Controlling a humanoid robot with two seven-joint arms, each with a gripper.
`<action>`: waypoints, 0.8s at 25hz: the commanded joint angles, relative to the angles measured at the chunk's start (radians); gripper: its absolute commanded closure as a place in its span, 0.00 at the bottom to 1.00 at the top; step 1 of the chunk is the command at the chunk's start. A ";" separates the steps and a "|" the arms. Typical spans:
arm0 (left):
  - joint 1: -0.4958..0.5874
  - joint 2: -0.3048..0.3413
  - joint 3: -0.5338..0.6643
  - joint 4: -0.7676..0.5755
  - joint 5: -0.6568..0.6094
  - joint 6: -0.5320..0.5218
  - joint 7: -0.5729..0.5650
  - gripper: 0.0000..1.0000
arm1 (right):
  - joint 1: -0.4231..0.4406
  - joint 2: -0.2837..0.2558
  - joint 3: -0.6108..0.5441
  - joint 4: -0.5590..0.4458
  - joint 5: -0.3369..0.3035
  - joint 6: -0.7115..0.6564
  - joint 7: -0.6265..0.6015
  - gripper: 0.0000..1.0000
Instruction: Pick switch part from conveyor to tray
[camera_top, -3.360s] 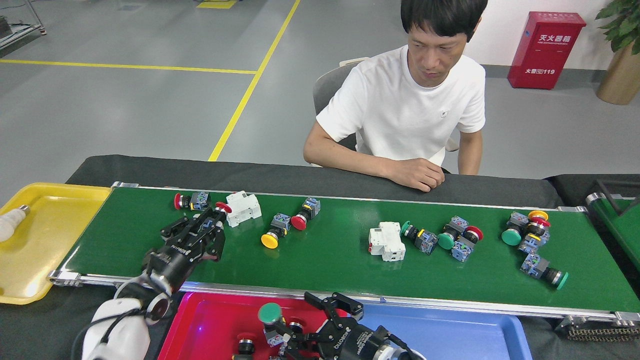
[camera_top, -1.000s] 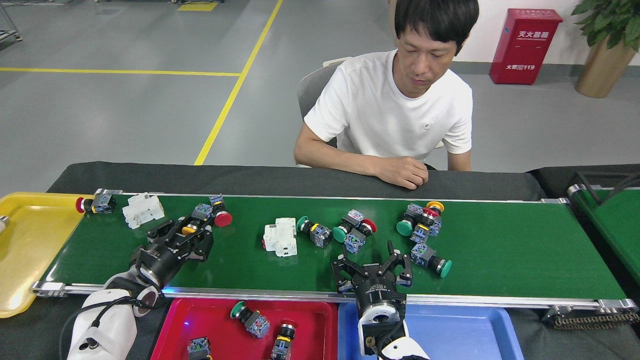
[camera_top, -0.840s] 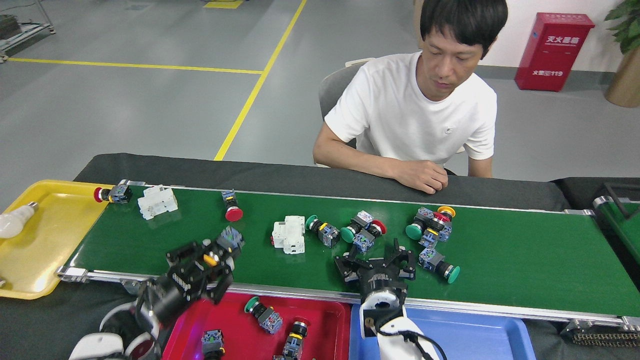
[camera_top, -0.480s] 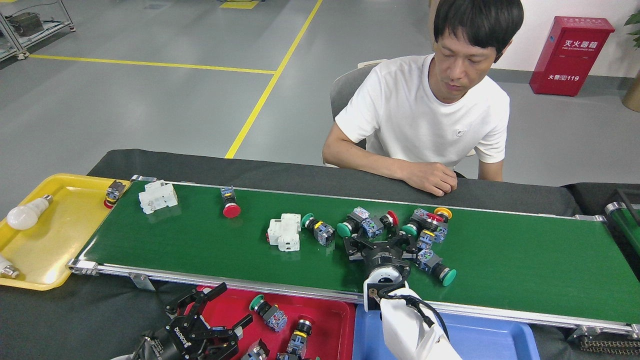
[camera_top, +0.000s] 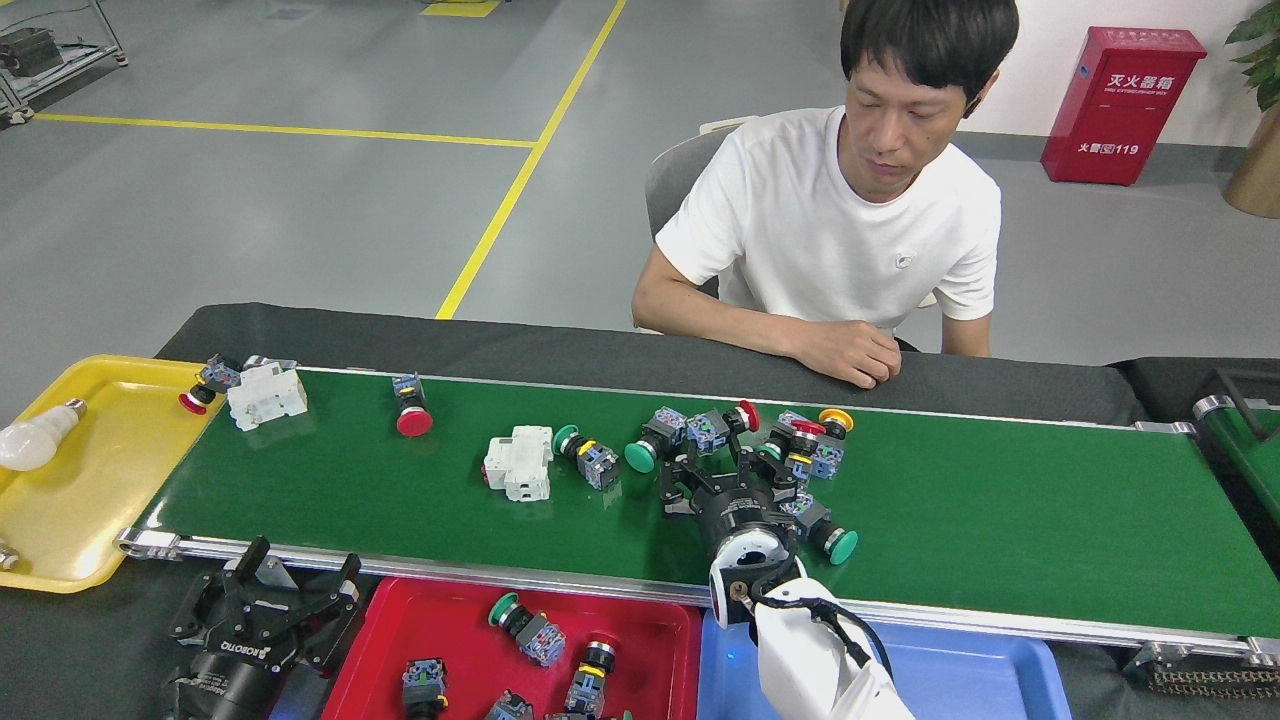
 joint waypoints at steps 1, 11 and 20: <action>-0.025 0.001 0.006 -0.016 0.007 -0.021 -0.054 0.00 | 0.069 -0.043 0.003 -0.167 -0.002 -0.128 0.053 0.82; -0.103 -0.033 -0.086 -0.017 0.022 -0.021 -0.171 0.00 | 0.345 -0.107 0.001 -0.446 0.004 -0.599 0.134 0.02; -0.218 -0.077 -0.103 0.110 0.007 0.057 -0.221 0.00 | 0.331 -0.081 -0.131 -0.484 -0.002 -0.625 0.150 0.02</action>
